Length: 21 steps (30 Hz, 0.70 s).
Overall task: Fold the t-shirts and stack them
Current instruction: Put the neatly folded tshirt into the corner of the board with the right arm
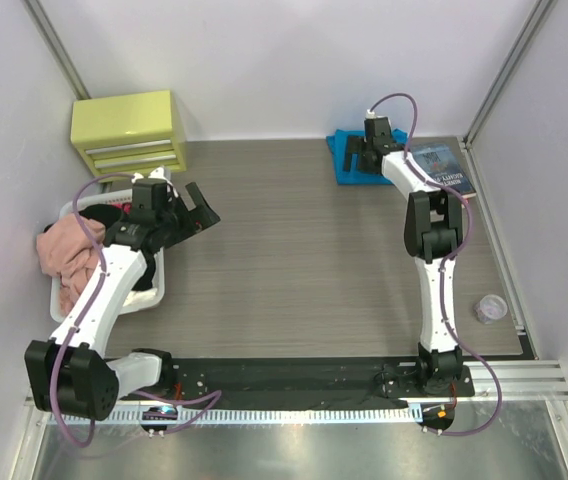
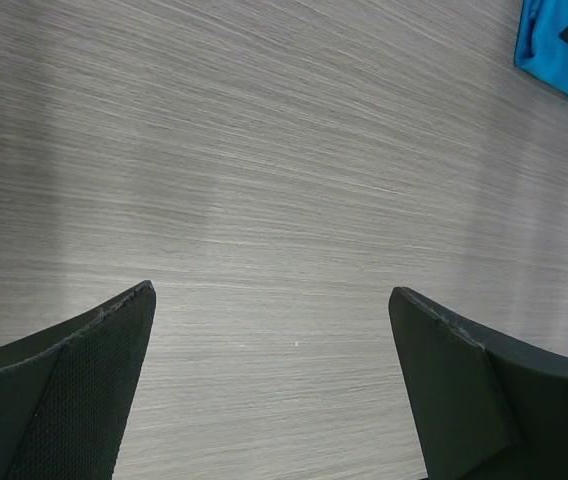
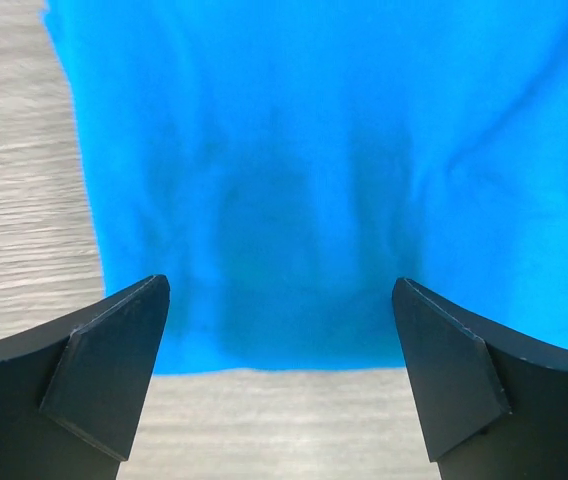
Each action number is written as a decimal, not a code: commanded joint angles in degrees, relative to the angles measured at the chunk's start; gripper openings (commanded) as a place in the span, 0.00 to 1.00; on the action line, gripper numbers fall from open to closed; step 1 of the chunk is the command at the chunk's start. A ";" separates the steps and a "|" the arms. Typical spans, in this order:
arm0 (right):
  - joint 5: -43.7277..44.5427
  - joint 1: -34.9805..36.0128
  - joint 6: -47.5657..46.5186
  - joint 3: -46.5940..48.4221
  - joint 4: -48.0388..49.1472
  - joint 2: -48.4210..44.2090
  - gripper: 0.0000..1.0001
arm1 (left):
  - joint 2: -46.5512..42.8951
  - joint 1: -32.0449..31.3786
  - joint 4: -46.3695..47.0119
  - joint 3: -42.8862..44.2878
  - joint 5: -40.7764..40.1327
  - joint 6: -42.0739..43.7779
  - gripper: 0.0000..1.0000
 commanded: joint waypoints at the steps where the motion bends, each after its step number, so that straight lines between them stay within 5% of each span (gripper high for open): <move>1: -1.29 -0.14 1.12 -2.15 5.90 -7.91 1.00 | -2.28 0.29 -1.47 2.23 -1.19 1.80 1.00; 11: 0.03 -0.22 2.53 -12.60 8.62 -18.35 1.00 | -2.55 0.29 0.90 0.65 0.57 -0.22 1.00; 16: -4.01 -0.14 5.60 -31.30 20.20 -35.72 1.00 | -4.92 0.38 0.82 -0.23 -0.21 -0.75 1.00; 21: -4.54 -0.14 7.01 -46.68 21.99 -48.68 1.00 | -7.12 0.38 3.01 -4.00 -1.80 -1.80 1.00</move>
